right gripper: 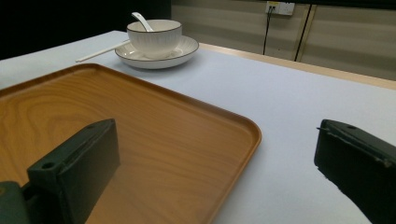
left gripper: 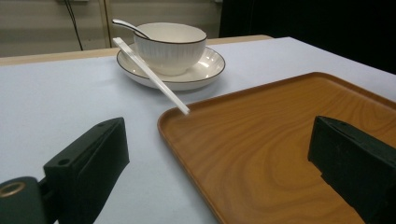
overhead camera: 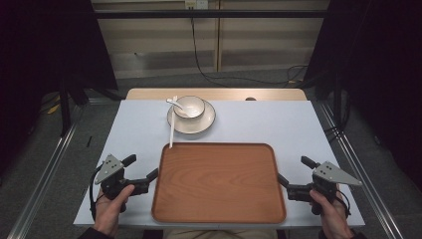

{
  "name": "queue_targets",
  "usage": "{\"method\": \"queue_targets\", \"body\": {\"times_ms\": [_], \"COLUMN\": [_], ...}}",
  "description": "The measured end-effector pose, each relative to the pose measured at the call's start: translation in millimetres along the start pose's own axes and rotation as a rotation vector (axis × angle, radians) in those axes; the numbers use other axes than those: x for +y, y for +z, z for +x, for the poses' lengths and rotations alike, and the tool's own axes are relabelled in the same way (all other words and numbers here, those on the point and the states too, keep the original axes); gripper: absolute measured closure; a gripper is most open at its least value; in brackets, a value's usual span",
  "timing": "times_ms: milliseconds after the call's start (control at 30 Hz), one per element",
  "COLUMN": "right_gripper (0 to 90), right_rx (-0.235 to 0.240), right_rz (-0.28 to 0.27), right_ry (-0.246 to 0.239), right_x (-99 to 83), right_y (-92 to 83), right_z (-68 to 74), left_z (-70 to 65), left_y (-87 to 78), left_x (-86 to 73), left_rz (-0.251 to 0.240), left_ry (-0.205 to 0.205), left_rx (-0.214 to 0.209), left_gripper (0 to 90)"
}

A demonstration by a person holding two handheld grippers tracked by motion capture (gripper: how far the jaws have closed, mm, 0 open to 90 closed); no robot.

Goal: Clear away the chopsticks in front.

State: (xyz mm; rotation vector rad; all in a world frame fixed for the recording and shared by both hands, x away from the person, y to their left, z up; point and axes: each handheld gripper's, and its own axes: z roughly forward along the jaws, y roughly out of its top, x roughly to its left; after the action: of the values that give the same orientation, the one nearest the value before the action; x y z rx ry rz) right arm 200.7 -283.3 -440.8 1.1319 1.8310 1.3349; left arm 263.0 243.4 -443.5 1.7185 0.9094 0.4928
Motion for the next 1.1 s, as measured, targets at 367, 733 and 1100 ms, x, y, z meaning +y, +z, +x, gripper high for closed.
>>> {"method": "queue_targets", "body": {"times_ms": [367,733,1100], "right_gripper": [0.2,2.0,3.2], "right_rx": [0.023,0.066,0.079], "right_rz": [0.023,0.036,0.041], "right_ry": [0.02,0.014,-0.003], "right_x": [-0.5,-0.2,1.8], "right_y": [4.9,8.2,14.4], "right_z": [-0.7,1.2,9.3], "left_z": [3.9,-5.8,-8.2], "left_y": [8.2,9.7,25.2], "left_x": [1.3,6.9,14.9], "left_rz": [0.036,0.064,0.097], "left_ry": [-0.042,0.029,0.027], "left_rx": [-0.01,0.007,-0.042], "left_gripper": [6.2,11.1,12.4]}}
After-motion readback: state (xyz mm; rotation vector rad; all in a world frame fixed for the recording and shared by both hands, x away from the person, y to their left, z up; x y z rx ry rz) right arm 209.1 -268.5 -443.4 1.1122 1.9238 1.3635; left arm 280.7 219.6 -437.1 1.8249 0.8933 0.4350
